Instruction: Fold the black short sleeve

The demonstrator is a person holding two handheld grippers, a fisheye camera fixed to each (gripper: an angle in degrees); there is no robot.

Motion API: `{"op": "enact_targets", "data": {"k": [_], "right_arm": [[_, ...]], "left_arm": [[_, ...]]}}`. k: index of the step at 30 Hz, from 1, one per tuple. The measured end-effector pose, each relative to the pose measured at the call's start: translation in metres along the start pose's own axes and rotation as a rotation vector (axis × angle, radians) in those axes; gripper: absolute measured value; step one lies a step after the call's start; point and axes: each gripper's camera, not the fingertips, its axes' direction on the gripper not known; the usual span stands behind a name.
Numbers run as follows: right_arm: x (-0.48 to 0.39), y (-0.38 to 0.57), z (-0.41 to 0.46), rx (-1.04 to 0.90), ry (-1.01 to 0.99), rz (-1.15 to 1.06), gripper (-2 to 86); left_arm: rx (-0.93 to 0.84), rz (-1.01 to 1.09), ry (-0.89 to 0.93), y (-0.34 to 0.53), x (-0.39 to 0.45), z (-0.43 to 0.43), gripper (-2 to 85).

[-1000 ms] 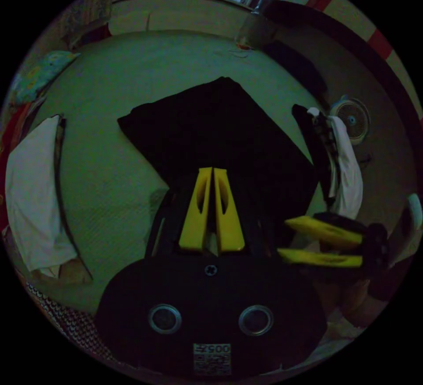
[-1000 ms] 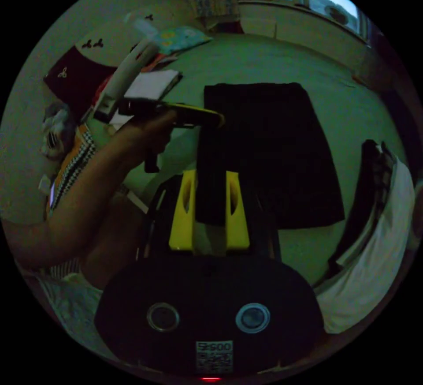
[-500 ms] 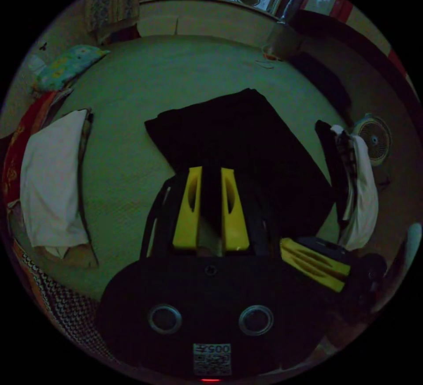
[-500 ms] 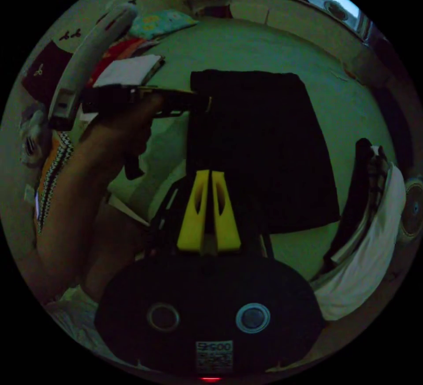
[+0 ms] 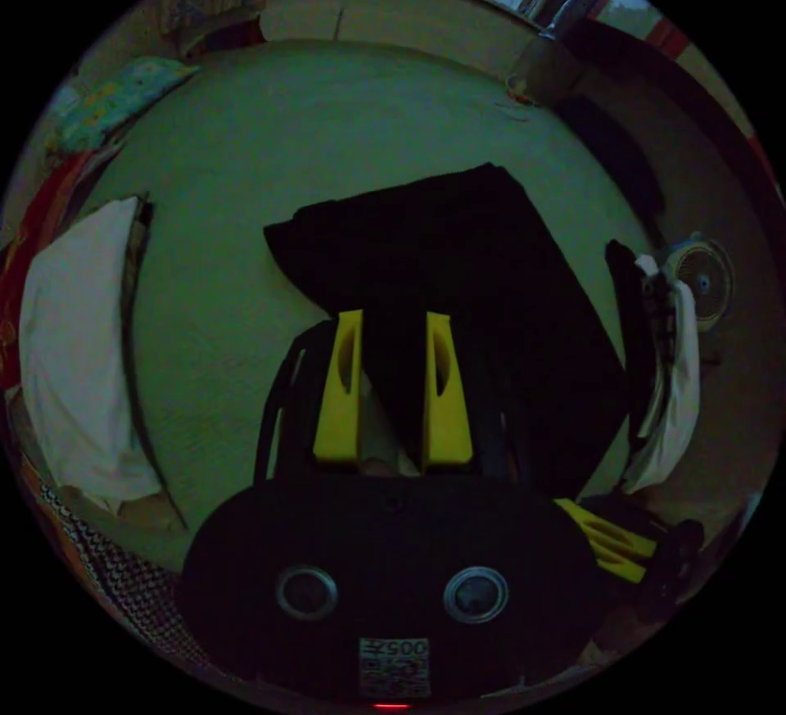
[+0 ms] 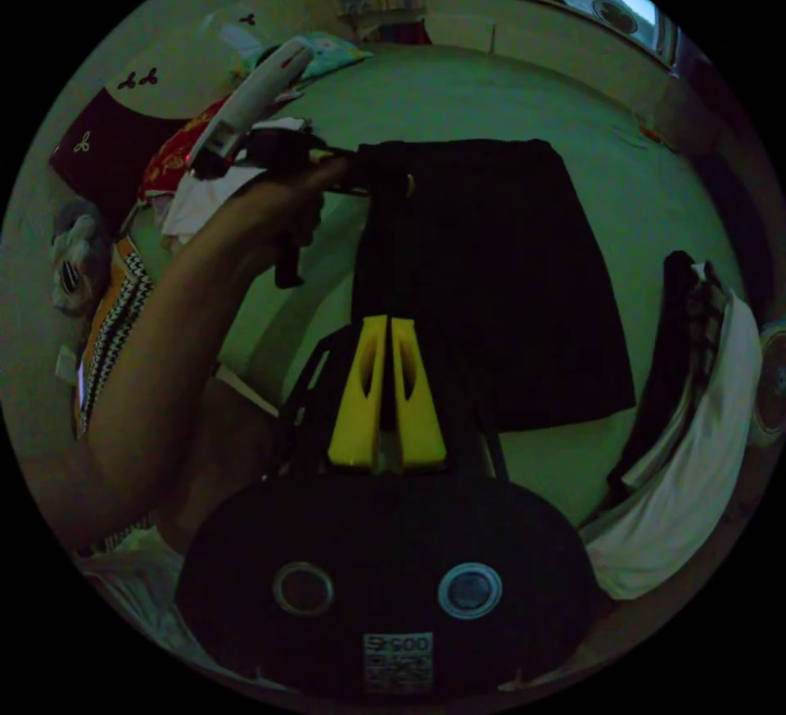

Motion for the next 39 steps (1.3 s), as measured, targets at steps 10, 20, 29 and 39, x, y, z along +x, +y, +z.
{"op": "enact_targets", "data": {"k": [10, 20, 29, 39], "right_arm": [[-0.019, -0.001, 0.013, -0.044, 0.022, -0.032, -1.7], [-0.036, -0.001, 0.017, -0.049, 0.031, -0.047, -1.7], [-0.049, 0.006, 0.015, -0.026, 0.045, -0.059, -1.7], [-0.067, 0.022, -0.008, 0.185, 0.037, -0.105, -1.5]], "left_arm": [[0.105, 0.048, -0.035, -0.024, -0.021, -0.016, 11.7], [0.05, 0.118, -0.085, -0.051, -0.037, 0.01, 12.9], [-0.023, 0.093, -0.135, -0.07, -0.066, 0.017, 9.6], [0.192, 0.093, 0.003, -0.085, -0.114, -0.029, 4.2]]}}
